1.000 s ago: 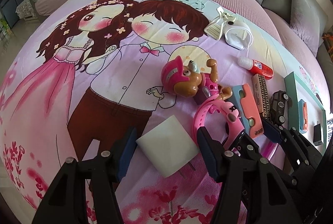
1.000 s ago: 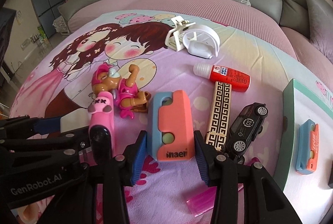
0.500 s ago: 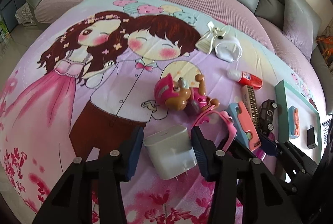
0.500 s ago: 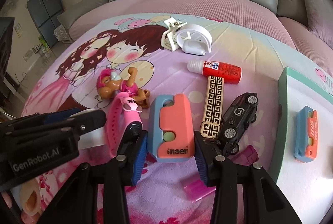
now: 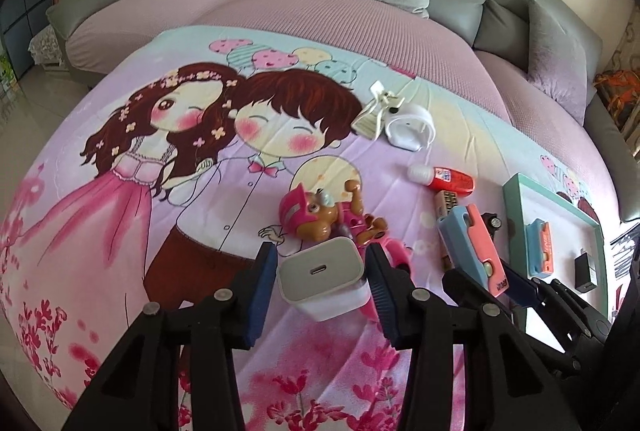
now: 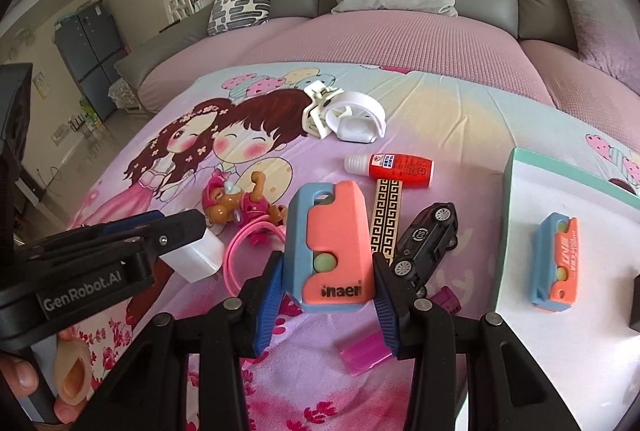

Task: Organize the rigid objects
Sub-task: 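Lift and carry white charger in left tool while right tool carries toy knife to box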

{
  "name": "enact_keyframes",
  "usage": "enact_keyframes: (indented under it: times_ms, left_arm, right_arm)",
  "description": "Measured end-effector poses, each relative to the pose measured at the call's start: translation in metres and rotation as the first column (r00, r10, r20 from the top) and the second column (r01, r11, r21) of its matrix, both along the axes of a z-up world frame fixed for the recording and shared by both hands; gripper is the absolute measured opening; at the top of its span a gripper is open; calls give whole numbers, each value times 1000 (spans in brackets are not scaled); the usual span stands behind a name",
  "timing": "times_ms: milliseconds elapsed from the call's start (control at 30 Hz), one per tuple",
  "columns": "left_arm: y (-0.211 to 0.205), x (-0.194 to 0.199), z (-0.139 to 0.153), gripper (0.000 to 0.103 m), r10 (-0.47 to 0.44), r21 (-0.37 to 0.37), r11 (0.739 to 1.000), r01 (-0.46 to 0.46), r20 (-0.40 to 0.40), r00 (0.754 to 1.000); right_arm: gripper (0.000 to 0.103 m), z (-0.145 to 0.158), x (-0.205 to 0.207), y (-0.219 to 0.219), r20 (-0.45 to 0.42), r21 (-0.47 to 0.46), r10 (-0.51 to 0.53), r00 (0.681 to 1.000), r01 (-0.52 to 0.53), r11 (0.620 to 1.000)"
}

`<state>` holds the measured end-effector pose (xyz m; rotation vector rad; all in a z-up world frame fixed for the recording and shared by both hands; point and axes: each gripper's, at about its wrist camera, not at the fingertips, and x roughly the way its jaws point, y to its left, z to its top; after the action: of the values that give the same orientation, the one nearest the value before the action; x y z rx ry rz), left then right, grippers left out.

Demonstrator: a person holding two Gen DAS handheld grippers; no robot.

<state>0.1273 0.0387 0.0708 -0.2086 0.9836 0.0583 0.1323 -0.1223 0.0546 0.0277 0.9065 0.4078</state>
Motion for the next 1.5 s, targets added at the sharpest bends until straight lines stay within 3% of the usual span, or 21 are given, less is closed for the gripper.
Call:
enact_keyframes:
  times_ms: [300,600,733,1033,1267,1500]
  left_arm:
    - [-13,-3,15,47,-27,18,1000,26,42,999]
    - [-41,-17,61,47,-97,6,995,98,212,972]
    - [-63,-17,71,47,-143,18,989,143,243,959]
    - [-130,-9,72,47,-252,42,968,249,234,939]
    - [-196,-8,57,47,-392,32,919,394,204,897]
    - [-233,-7,34,47,-449,54,893,446,135,883]
  right_arm:
    - [45,8,-2,-15,15,22,-29,999,29,999]
    - [45,46,-13,-58,121,49,-127,985,122,991]
    - [45,54,-15,-87,138,36,-200,970,197,980]
    - [45,57,-20,-167,126,-2,-395,910,398,917]
    - [45,53,-29,-219,102,-30,-511,853,517,856]
    - [45,38,-26,-229,63,-46,-516,854,519,854]
